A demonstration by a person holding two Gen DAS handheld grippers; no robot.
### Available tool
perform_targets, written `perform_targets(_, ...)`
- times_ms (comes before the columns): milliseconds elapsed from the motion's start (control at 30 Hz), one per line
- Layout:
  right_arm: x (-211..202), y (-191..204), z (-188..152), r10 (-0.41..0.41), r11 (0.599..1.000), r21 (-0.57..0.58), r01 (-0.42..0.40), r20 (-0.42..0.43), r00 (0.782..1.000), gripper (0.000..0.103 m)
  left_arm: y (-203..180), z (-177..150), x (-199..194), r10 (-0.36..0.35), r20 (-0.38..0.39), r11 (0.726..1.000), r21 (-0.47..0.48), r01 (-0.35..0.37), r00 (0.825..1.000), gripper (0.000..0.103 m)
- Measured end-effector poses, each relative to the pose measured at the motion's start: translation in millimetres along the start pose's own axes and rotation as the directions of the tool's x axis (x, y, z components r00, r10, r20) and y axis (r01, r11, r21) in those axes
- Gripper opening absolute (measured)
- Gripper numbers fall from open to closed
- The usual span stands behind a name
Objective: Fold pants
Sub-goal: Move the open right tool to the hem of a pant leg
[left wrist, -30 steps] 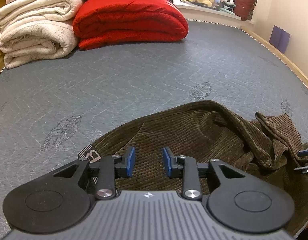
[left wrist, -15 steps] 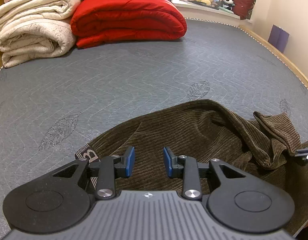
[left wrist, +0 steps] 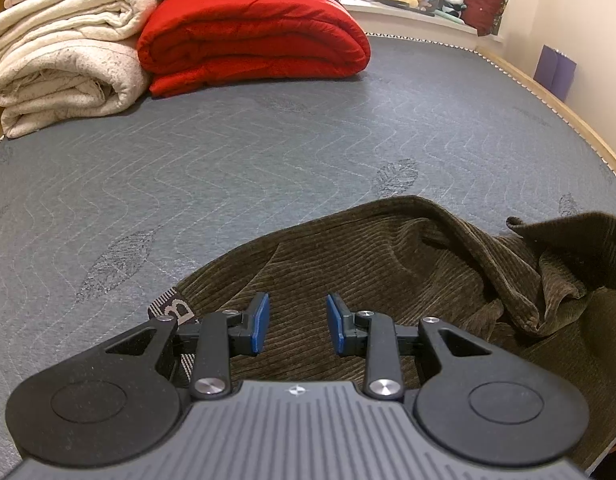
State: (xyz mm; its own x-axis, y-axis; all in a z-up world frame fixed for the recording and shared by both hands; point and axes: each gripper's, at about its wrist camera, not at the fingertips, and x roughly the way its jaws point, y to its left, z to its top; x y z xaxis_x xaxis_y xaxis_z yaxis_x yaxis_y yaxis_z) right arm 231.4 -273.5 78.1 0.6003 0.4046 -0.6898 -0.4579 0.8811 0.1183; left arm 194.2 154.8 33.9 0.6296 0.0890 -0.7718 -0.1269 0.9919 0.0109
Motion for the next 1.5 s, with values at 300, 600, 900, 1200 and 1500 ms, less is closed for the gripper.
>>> perform_targets(300, -58, -119, -12, -0.235, 0.777, 0.629, -0.014, 0.311, 0.921, 0.004, 0, 0, 1, -0.010, 0.001, 1.000, 0.006, 0.010, 1.000, 0.035)
perform_targets(600, -60, -214, -79, -0.540, 0.355, 0.888, 0.292, -0.060, 0.839, 0.004, 4, -1, 3, -0.001, -0.007, 1.000, 0.001, 0.001, 1.000, 0.035)
perform_targets(900, -4, -213, -83, -0.287, 0.417, 0.840, 0.348, -0.242, 0.927, 0.043, -6, -3, 9, 0.011, -0.020, 0.999, 0.049, -0.010, 1.000, 0.040)
perform_targets(1200, 17, -201, -77, -0.256, 0.405, 0.835, 0.373, -0.288, 0.923, 0.043, 28, -3, -15, 0.053, 0.077, 0.999, -0.009, -0.052, 0.996, 0.050)
perform_targets(1500, 41, -186, -74, -0.229, 0.430, 0.788, 0.440, -0.376, 0.898, 0.043, 107, -26, -45, 0.026, 0.147, 0.998, -0.057, -0.017, 0.989, 0.054)
